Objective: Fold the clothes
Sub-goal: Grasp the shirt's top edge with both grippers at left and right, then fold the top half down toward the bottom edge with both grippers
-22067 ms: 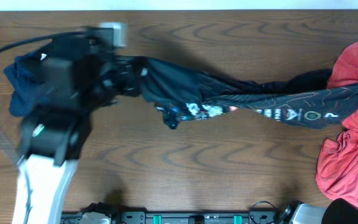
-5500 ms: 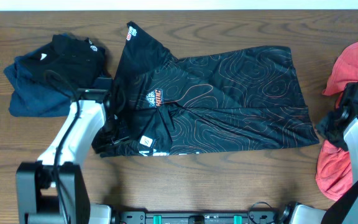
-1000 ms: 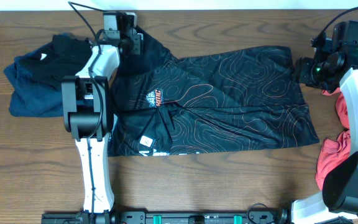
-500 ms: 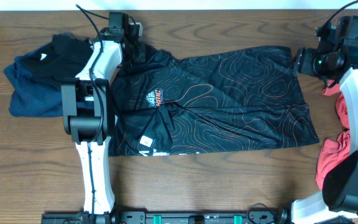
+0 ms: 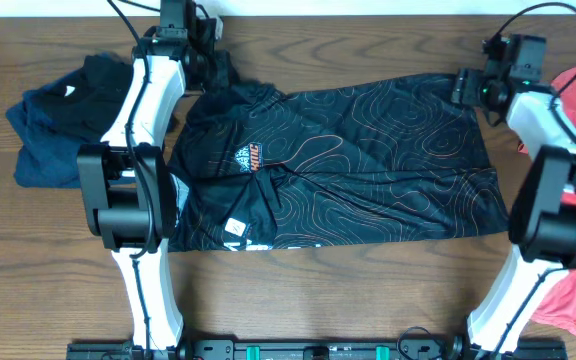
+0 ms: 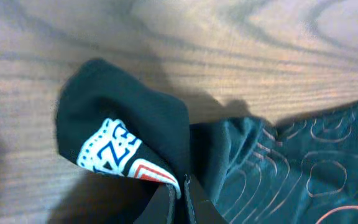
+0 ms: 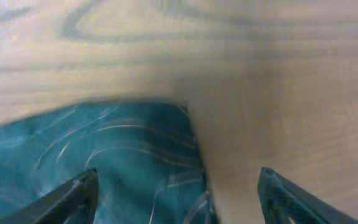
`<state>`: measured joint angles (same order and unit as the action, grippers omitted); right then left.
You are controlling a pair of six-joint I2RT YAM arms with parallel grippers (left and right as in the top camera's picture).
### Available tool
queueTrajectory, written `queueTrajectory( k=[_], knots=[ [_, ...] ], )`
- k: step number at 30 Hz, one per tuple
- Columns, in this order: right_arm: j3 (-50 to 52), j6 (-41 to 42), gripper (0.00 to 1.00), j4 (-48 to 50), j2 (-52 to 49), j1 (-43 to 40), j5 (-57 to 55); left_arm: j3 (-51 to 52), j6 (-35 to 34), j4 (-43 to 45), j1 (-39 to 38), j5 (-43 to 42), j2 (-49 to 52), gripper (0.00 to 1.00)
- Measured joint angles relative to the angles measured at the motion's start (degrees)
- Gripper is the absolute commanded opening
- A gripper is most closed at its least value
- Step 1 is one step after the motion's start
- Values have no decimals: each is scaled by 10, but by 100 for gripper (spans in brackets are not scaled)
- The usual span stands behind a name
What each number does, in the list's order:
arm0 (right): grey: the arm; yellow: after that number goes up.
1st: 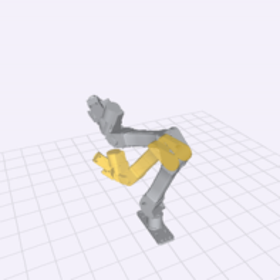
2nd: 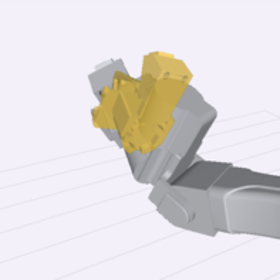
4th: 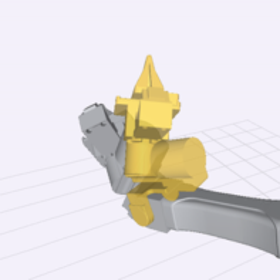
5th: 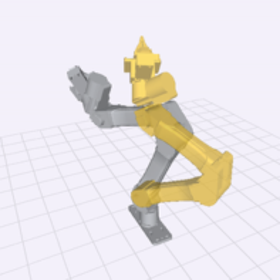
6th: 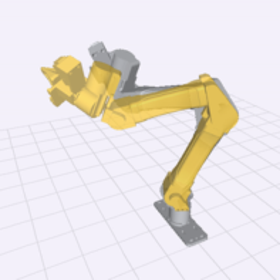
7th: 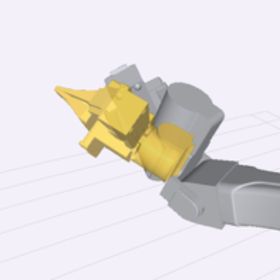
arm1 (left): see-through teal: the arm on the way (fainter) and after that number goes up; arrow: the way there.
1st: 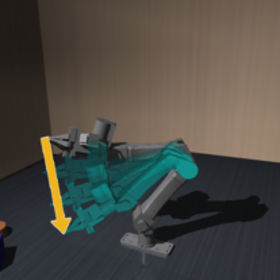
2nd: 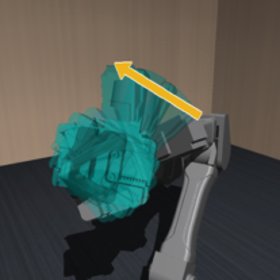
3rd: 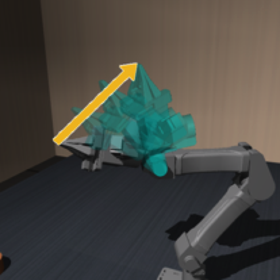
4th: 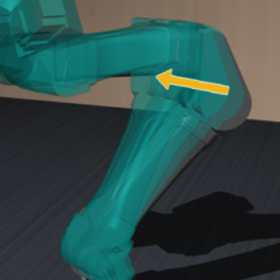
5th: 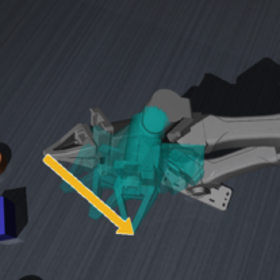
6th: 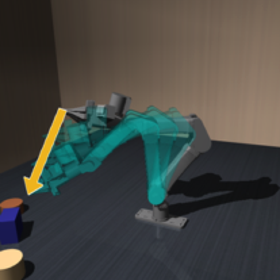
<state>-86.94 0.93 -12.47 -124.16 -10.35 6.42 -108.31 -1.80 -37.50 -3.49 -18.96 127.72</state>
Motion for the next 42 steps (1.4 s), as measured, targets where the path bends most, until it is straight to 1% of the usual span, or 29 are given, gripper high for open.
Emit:
queueTrajectory(
  k=[4,11,14,16,17,18,19,20,22,23,28,31,37,42],
  knots=[
    [0,-3,83,65,-35,0,9,0,-1,-16,0,0,0,6],
    [0,-7,84,120,-76,14,14,0,-2,-22,0,0,0,6],
    [-2,-5,82,136,-83,20,17,0,-2,-29,0,-1,0,6],
    [-4,-6,68,140,-85,23,16,0,-2,-32,0,-1,0,6],
    [-4,-5,57,140,-86,23,16,0,-2,-33,0,-2,0,6],
    [-4,-2,39,140,-86,23,16,0,-2,-33,0,-2,0,6],
    [-5,2,26,139,-86,23,13,0,-2,-33,0,-2,0,6],
    [-5,8,15,138,-86,23,8,0,-2,-33,0,-2,0,6],
    [-5,18,3,137,-86,23,-1,0,-4,-35,0,-2,0,6],
    [-5,23,1,136,-86,23,-2,0,-4,-36,0,-2,0,6],
    [-6,43,1,130,-86,23,-9,0,-9,-46,0,-2,0,6],
    [-15,48,1,107,-86,22,-14,0,-10,-54,0,-2,0,6],
    [-27,51,1,47,-74,21,-43,0,-10,-83,0,-2,0,6],
    [-26,52,1,-28,-46,13,-60,0,-10,-137,0,-2,-16,6]
  ],
)
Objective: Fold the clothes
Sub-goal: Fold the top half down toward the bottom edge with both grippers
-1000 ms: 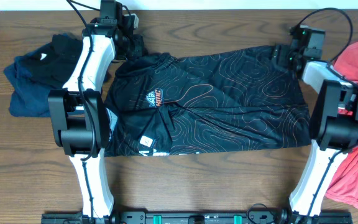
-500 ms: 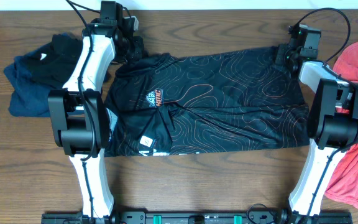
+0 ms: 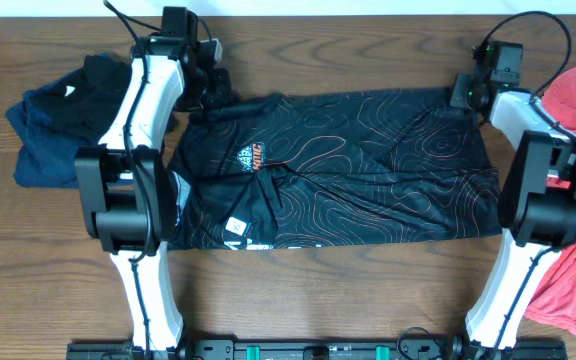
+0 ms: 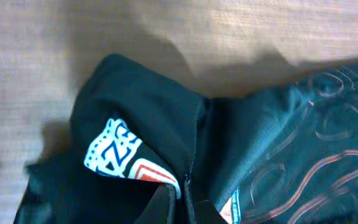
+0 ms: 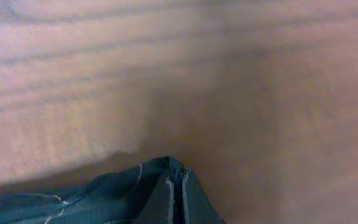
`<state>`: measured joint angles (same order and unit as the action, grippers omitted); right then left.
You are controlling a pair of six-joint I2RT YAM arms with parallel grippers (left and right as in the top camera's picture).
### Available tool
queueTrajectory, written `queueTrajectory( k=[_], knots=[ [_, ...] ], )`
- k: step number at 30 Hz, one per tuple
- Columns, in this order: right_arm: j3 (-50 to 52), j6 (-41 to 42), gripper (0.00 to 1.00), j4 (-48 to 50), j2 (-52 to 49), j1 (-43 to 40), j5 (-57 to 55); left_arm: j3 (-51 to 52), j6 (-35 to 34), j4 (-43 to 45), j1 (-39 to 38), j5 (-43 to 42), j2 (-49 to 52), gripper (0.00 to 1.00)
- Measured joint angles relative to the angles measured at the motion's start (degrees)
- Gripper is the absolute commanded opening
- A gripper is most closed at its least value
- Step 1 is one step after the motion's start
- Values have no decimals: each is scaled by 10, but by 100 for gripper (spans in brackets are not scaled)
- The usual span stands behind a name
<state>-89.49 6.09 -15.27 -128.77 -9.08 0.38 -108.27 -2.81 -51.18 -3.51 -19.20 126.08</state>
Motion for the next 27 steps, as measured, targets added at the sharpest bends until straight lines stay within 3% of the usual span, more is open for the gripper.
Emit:
queueTrajectory(
  k=[11,19,27],
  knots=[
    [2,0,1,-204,124,-7,-54,0,0,-159,0,-19,-118,6],
    [3,0,1,-393,184,-8,-78,3,3,-280,0,-21,-126,6],
    [3,0,1,-512,201,-8,-93,34,25,-331,0,-21,-126,6]
  ],
)
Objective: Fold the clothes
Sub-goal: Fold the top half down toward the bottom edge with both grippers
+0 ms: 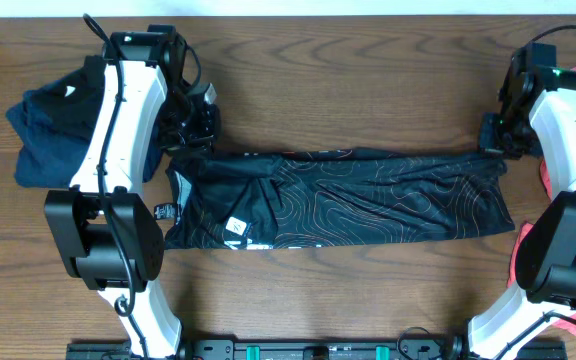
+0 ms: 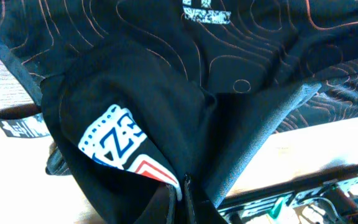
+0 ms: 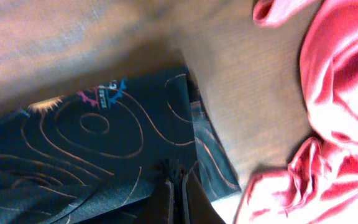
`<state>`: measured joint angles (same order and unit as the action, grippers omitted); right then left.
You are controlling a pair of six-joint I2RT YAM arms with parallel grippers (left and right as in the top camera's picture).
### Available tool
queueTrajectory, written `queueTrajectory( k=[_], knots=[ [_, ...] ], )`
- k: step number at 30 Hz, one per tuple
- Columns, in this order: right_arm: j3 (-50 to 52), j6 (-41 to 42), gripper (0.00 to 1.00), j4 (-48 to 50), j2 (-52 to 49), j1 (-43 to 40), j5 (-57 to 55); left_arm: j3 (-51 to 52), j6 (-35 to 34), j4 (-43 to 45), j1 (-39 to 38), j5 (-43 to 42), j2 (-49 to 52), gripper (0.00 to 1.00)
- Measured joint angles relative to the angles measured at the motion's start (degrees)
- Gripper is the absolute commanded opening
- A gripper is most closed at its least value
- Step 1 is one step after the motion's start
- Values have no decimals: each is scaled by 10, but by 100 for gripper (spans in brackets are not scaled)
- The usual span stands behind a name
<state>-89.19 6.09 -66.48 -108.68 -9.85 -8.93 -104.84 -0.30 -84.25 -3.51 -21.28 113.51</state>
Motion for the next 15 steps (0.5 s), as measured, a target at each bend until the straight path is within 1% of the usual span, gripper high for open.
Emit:
queueTrajectory(
  k=[6,15],
  knots=[
    [0,0,1,-31,0,0,-20,33,3,-8,0,0,0,6],
    [0,0,1,-45,0,0,-36,95,3,-17,0,0,0,6]
  ],
)
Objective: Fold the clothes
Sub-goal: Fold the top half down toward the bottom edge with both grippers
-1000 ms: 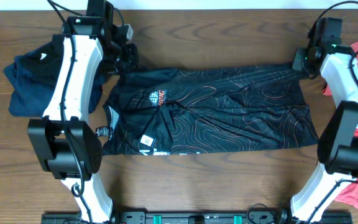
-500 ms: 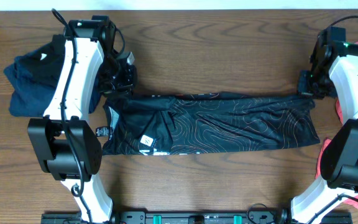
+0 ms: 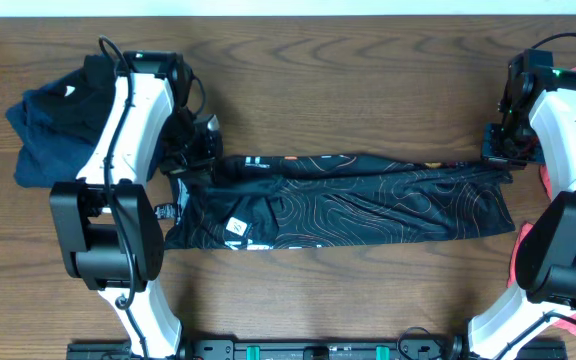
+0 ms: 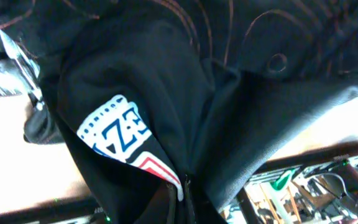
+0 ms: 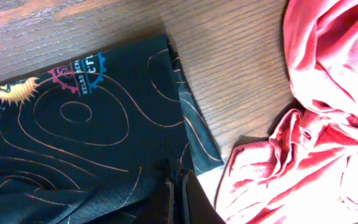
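A black shirt with thin orange contour lines point(image 3: 348, 200) lies across the middle of the table, its far half lifted and drawn toward the near edge as a long band. My left gripper point(image 3: 200, 160) is shut on the shirt's left far edge; black cloth with a white and red print point(image 4: 120, 134) fills the left wrist view. My right gripper point(image 3: 495, 150) is shut on the right far corner of the black shirt point(image 5: 79, 137).
A folded dark navy garment point(image 3: 53, 125) lies at the far left. Red clothing is heaped at the right edge and runs down to the near right, close beside my right gripper, as the red cloth point(image 5: 328, 112) shows. Wooden table point(image 3: 348, 60).
Both grippers have moved a little nearer with the shirt's far edge. The lifted band of cloth now lies lower over the shirt's near half, and the right wrist sits closer to the table.
The shirt lay spread flat with my left gripper shut on its far left corner and my right gripper open at the far right corner. Then the right gripper was shut too. Then both held the far edge over the shirt's middle, and now nearer still.
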`<state>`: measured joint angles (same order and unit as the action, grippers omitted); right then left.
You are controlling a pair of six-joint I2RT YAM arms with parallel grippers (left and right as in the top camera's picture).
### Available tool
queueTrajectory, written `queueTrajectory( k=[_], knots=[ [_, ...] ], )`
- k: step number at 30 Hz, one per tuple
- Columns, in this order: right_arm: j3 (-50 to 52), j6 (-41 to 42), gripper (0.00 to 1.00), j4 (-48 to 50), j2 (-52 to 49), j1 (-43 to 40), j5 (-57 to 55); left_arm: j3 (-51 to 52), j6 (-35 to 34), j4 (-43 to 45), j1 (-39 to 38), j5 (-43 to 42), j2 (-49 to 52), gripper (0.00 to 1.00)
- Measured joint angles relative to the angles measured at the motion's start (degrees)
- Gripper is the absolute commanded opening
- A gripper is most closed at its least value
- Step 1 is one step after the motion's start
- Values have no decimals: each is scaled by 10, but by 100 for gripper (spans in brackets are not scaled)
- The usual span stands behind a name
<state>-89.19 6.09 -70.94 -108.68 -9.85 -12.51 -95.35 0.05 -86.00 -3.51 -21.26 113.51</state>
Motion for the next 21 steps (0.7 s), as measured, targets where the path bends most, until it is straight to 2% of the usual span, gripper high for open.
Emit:
queueTrajectory(
  k=[13,14,15,16,17,21],
  knots=[
    [0,0,1,13,0,0,-11,12,4,-48,0,0,0,6],
    [0,0,1,13,0,0,-12,12,4,-52,0,0,0,8],
    [0,0,1,13,0,0,-12,12,4,-55,0,0,0,27],
    [0,0,1,13,0,0,-12,12,7,-57,0,0,0,40],
    [0,0,1,13,0,0,-13,12,9,-57,0,0,0,46],
    [0,0,1,13,0,0,-14,12,11,-58,0,0,0,46]
  ],
)
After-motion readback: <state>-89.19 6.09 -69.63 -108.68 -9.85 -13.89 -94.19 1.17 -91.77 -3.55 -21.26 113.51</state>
